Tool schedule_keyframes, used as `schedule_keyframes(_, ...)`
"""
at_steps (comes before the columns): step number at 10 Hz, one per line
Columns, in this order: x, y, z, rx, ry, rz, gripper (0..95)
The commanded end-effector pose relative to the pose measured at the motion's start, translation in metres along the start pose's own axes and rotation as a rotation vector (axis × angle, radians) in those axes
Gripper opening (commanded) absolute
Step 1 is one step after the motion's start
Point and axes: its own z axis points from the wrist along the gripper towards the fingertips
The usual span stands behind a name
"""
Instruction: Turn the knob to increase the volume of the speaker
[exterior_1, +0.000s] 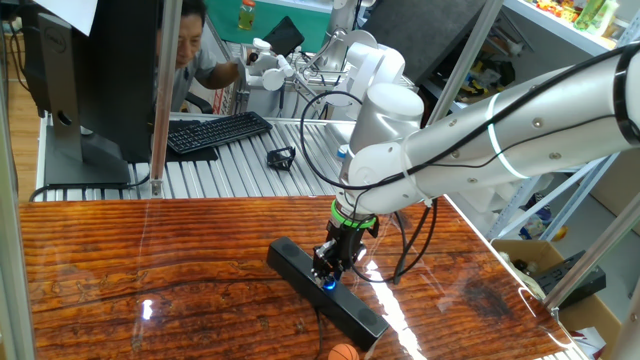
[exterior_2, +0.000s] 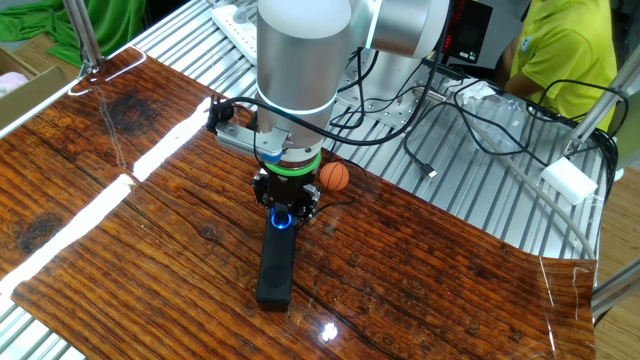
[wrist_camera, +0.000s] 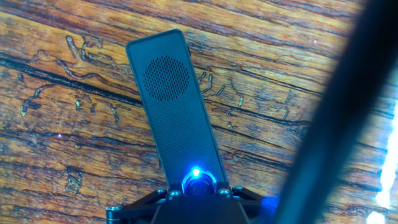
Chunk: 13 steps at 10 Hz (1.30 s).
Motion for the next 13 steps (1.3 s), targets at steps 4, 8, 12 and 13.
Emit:
schedule_keyframes(4,-0.0002,0.0012,-0.0006,0.002,0.007,-0.041,38.0)
schedule_keyframes(8,-0.0004,0.0022,-0.0009,0.003,0.009,-0.052,38.0)
schedule_keyframes(12,-0.0005,0.0023,-0.0008,0.003,0.011,-0.052,19.0)
schedule_keyframes(13,-0.0005,0.0023,-0.0008,0.004,0.011,-0.052,19.0)
